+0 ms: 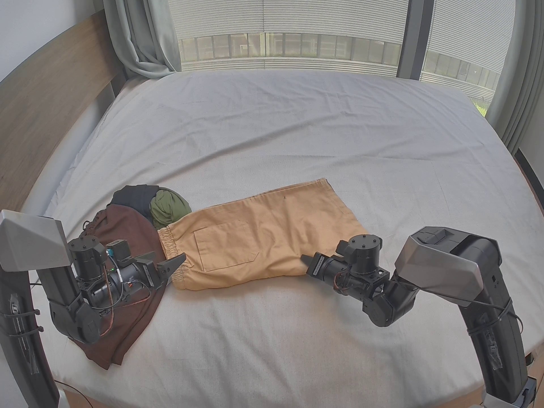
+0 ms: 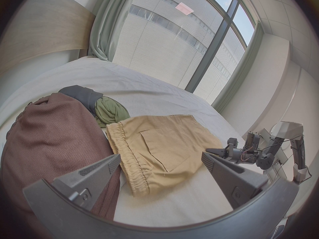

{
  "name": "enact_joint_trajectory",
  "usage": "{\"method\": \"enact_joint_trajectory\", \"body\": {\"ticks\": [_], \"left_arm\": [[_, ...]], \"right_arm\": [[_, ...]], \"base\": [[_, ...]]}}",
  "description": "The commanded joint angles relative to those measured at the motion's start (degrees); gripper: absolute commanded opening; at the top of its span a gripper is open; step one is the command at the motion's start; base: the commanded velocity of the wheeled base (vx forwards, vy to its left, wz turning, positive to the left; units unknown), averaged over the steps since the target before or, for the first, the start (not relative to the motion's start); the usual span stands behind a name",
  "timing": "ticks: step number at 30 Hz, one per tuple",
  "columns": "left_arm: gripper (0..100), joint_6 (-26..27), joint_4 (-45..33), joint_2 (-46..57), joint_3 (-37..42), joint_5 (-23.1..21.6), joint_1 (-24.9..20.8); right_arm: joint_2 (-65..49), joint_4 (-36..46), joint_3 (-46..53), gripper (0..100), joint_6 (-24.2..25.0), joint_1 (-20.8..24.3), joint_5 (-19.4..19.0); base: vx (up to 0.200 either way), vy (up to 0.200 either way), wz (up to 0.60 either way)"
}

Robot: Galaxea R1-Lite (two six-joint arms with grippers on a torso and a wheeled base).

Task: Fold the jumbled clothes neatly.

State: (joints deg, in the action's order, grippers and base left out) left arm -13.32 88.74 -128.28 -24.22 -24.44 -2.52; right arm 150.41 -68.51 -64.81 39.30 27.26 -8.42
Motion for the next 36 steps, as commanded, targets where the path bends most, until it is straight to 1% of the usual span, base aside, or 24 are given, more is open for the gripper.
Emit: {"method": "enact_joint_trajectory", "body": {"ticks": [1,5,6,8,10,11,15,19,20,22,27,31,32,34,36], "left_arm": [[100,-0.04,0.12,-0.48,-0.04,0.01,0.06],[100,-0.04,0.03,-0.65,-0.21,0.01,-0.03],[100,-0.04,0.03,-0.74,-0.21,0.01,-0.03],[100,-0.04,0.03,-1.27,-0.47,0.01,-0.11],[100,-0.04,0.03,-1.27,-0.3,0.01,-0.2],[100,-0.04,0.03,-1.27,-0.3,0.01,-0.2],[100,-0.04,0.03,-1.27,-0.21,0.01,-0.2],[100,-0.04,0.03,-1.44,-0.04,0.01,-0.64],[100,-0.04,0.03,-1.44,-0.04,0.01,-0.64],[100,-0.04,0.03,-1.97,-0.04,0.01,-0.73],[100,-0.04,0.03,-2.41,0.23,-0.08,-0.9],[100,-0.04,0.12,-3.29,0.58,-0.96,-1.61],[100,-0.04,0.12,-3.38,0.49,-1.4,-1.7],[100,-0.04,0.12,-3.38,0.58,-2.45,-2.05],[100,-0.04,0.12,-3.38,0.67,-2.89,-2.05]], "right_arm": [[-5.65,-3.12,9.87,0,-1.25,-0.36,-0.01],[-7.59,-6.11,16.64,0,-1.33,-0.63,0.07],[-7.59,-6.28,16.82,0,-1.33,-0.63,0.07],[-8.2,-9.62,21.56,0,-1.42,-1.07,0.07],[-9.26,-10.77,25.08,0,-2.21,-1.51,0.07],[-9.34,-10.77,25.34,0,-2.21,-1.51,0.07],[-9.17,-14.81,33.34,0,-4.67,-3.09,0.07],[-9.17,-17.27,38.88,0,-5.03,-3.35,0.07],[-9.17,-17.27,38.88,0,-5.03,-3.35,0.07],[-8.29,-19.91,41.16,0,-5.46,-3.35,0.07],[-6.53,-19.99,41.87,0,-5.73,-3.35,0.07],[-6.18,-19.99,41.87,0,-5.9,-3.18,0.16],[-6.09,-19.99,41.78,100,-5.9,-3.26,0.25],[-6.53,-19.99,41.87,100,-5.73,-3.26,0.95],[-7.15,-19.91,43.01,100,-6.08,-3.0,0.6]], "base": [[0.0,0.0,0.0],[0.0,0.0,0.0],[0.0,0.0,0.0],[0.0,0.0,0.0],[0.0,0.0,0.0],[0.0,0.0,0.0],[0.0,0.0,0.0],[0.0,0.0,0.0],[0.0,0.0,0.0],[0.0,0.0,0.0],[0.0,0.0,0.0],[0.0,0.0,0.0],[0.0,0.0,0.0],[0.0,0.0,0.0],[0.0,0.0,0.0]]}}
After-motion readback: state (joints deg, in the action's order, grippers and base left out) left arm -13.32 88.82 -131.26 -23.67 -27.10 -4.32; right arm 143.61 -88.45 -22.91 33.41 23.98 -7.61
